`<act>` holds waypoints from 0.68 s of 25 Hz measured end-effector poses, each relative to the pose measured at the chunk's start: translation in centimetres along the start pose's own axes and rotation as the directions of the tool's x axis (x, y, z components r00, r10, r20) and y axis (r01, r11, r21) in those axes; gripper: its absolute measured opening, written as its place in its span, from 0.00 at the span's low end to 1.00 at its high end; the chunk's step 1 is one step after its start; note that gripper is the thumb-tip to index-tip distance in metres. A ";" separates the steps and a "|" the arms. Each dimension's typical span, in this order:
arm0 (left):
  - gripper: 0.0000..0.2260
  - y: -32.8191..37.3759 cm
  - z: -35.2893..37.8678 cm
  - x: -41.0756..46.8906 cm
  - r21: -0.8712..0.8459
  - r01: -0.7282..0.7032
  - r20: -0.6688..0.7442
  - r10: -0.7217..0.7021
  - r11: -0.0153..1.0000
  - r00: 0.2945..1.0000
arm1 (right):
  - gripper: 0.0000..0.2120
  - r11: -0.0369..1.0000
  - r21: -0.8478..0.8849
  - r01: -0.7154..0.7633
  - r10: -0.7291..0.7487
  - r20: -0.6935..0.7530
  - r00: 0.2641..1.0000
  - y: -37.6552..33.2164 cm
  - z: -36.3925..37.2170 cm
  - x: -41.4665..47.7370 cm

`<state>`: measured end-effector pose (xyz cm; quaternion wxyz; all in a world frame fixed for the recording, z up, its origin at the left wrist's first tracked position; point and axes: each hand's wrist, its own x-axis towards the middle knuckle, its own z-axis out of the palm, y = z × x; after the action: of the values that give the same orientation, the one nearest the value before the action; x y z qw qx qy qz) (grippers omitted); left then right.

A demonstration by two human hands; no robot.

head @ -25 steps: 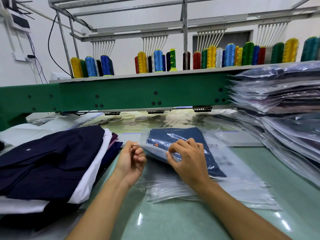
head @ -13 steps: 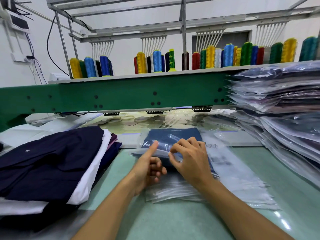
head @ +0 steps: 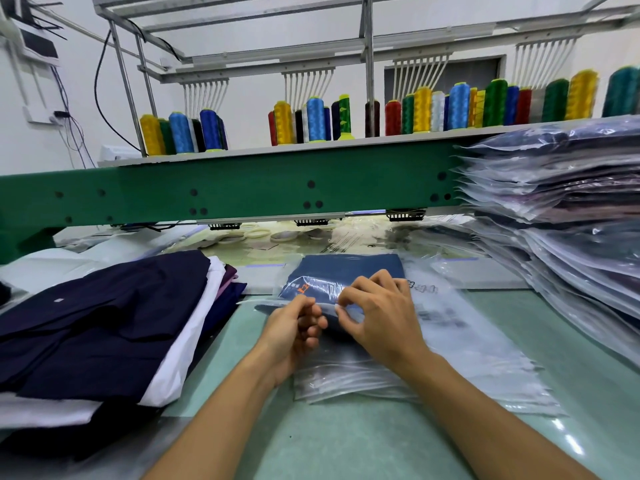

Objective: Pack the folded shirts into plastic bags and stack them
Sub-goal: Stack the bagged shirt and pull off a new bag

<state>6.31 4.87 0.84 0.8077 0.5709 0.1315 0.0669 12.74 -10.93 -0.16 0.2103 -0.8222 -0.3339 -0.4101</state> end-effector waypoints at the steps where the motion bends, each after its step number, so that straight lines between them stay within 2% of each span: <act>1: 0.12 0.0 0.0 0.1 -0.014 -0.008 -0.010 0.008 1.000 1.000 | 0.06 1.000 -0.002 -0.005 0.005 0.008 1.000 0.1 0.0 0.0; 7: 0.13 0.1 -0.5 0.5 -0.075 -0.079 -0.091 0.072 0.994 0.993 | 0.06 1.000 0.001 -0.022 0.022 0.045 0.999 0.5 0.0 0.1; 12: 0.11 0.2 -1.3 0.9 -0.131 -0.172 -0.236 0.138 0.976 0.962 | 0.05 0.999 0.003 -0.055 0.054 0.023 0.998 1.0 -0.1 0.1; 14: 0.15 0.2 -1.4 1.0 -0.071 -0.111 -0.198 0.095 0.991 0.976 | 0.04 0.999 -0.001 -0.051 0.051 0.004 0.999 1.0 -0.2 0.1; 17: 0.22 -0.5 -0.3 0.7 0.138 0.042 -0.055 -0.035 0.990 0.998 | 0.04 1.000 -0.001 0.009 -0.009 0.005 1.000 1.0 -0.3 0.1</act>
<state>6.83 5.18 0.16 0.7633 0.6213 0.1679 0.0570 13.37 -11.75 0.02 0.2073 -0.8218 -0.3379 -0.4092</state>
